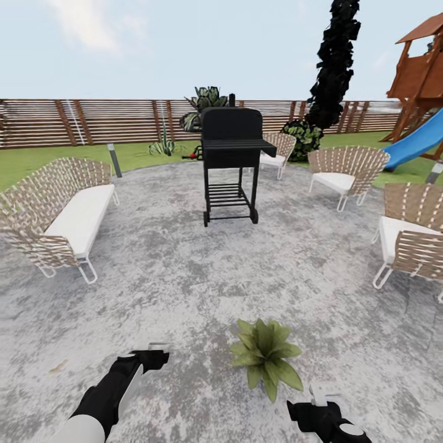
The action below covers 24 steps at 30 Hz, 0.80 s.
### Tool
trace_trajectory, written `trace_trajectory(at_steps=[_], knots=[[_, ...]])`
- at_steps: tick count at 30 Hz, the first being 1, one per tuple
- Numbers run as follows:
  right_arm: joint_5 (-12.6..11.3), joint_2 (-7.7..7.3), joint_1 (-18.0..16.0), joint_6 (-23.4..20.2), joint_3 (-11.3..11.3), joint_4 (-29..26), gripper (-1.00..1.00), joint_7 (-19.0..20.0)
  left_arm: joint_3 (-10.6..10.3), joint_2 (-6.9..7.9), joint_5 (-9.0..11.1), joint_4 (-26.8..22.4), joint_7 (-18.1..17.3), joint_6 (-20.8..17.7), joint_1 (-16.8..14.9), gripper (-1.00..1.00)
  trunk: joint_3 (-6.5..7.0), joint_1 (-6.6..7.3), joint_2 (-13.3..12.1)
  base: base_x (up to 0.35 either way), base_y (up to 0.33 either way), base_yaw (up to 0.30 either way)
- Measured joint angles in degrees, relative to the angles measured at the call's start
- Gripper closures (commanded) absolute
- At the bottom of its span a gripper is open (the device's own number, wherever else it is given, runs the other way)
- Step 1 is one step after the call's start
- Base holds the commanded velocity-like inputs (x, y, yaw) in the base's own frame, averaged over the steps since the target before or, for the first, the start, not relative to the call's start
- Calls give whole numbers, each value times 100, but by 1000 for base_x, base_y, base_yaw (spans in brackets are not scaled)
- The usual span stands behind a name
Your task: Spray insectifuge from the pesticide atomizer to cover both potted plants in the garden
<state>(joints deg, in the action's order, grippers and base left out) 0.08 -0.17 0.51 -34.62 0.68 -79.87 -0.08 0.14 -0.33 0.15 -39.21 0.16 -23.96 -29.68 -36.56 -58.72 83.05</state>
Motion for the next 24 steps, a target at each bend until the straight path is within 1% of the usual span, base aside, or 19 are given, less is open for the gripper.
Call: trace_trajectory(at_steps=[17,18,20,21,22,24], knots=[[1,16,0,0,17,1,-100,0,1,-18,9,1,2,1,0,-100,-68,-1,0,5,2,247],[0,16,0,0,16,1,-100,0,1,-32,10,1,2,1,0,-100,-73,-1,0,0,0,237],[0,16,0,-2,13,-4,-100,0,-2,-96,11,1,1,1,0,-100,-82,-1,0,0,0,237],[4,16,0,-9,19,-4,-100,0,-9,-152,12,1,0,1,0,-100,-87,-1,0,0,0,237],[5,16,0,-11,21,-3,-100,0,-16,-168,9,1,2,0,0,-100,-91,-1,0,0,0,237],[4,16,0,-15,21,-5,-100,0,-85,-213,1,1,5,0,0,-100,-100,-1,0,0,0,237]])
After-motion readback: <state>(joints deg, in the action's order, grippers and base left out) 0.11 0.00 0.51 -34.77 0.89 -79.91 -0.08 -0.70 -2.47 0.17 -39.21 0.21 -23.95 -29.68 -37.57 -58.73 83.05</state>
